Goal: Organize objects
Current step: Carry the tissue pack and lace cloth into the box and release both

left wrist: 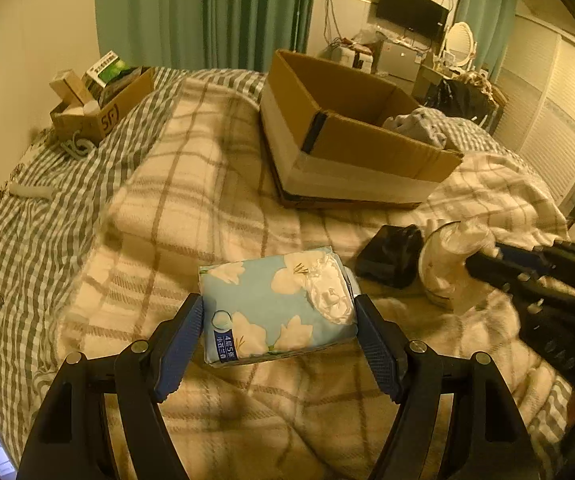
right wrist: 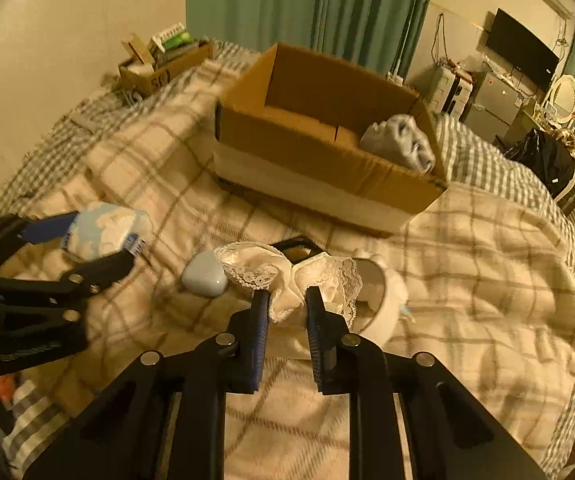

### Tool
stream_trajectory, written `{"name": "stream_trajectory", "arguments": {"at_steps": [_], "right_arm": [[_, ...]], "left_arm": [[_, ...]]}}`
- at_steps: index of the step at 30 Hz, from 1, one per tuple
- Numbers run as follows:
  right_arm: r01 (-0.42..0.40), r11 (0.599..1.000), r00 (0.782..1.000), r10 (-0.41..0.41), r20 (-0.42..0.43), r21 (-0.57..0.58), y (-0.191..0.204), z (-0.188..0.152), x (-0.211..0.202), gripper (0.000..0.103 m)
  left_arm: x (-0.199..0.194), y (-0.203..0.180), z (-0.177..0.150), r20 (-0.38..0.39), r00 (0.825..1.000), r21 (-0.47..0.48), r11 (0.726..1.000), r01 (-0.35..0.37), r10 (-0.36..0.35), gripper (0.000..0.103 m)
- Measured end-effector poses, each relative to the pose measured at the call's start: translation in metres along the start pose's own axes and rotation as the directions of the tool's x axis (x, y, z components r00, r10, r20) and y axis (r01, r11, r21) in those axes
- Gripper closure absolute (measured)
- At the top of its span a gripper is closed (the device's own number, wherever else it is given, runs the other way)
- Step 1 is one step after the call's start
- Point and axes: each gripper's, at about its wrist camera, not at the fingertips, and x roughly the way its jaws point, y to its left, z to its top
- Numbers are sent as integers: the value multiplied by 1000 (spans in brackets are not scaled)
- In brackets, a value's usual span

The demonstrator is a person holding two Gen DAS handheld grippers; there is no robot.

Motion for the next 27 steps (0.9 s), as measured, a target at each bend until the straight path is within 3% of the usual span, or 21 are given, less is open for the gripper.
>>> {"name": "stream_trajectory", "arguments": {"at_steps": [5,9,18,23,27], "right_arm": [[-22,1000,997,21,79,9,-12,13,-37,86],[-47,999,989,47,143,-3,-27,37,-65,86],[-13,998,963,30,269,-64,-68,118,-100,86],[0,999,946,13,324,-39,-104,165,-107,86],[-9,1000,946,15,324,-20,-127,193,-89,86]], "left_arm": [[-16,-5,10,14,997,-14,997,72,-72,27],[-31,-13,34,49,996,8,997,73,-73,27],[-57,-46,141,169,985,129,992,6,-28,27],[-39,-61,193,174,984,148,989,1,-27,27],[-13,-67,223,143,989,121,992,20,-37,27]]}}
